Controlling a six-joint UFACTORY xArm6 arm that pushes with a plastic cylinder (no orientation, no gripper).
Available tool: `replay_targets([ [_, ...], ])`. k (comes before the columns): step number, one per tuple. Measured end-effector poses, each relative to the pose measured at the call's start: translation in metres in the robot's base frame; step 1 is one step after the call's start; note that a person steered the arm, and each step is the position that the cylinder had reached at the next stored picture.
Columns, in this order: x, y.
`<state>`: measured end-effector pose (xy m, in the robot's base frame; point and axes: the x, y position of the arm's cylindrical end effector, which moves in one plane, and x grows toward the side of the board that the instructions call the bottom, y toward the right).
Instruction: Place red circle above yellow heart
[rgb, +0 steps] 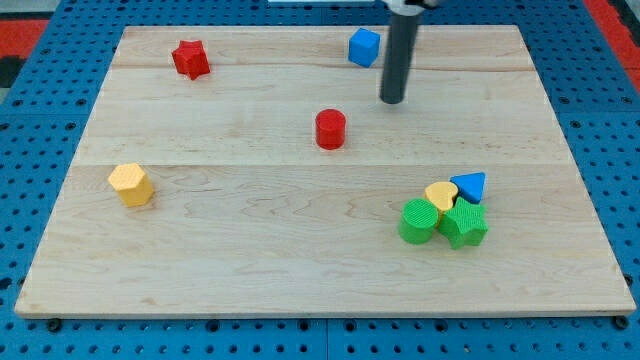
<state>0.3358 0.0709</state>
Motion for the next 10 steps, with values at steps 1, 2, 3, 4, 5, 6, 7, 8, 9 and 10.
replay_targets([
  [1,0.000,-0.042],
  [2,0.006,-0.059],
  [3,0.011,-0.090],
  [4,0.032,-0.103],
  [5,0.044,-0.073],
  [6,0.075,-0.022],
  [7,0.099,0.021],
  [8,0.107,0.032],
  [9,0.108,0.039],
  [10,0.087,0.045],
])
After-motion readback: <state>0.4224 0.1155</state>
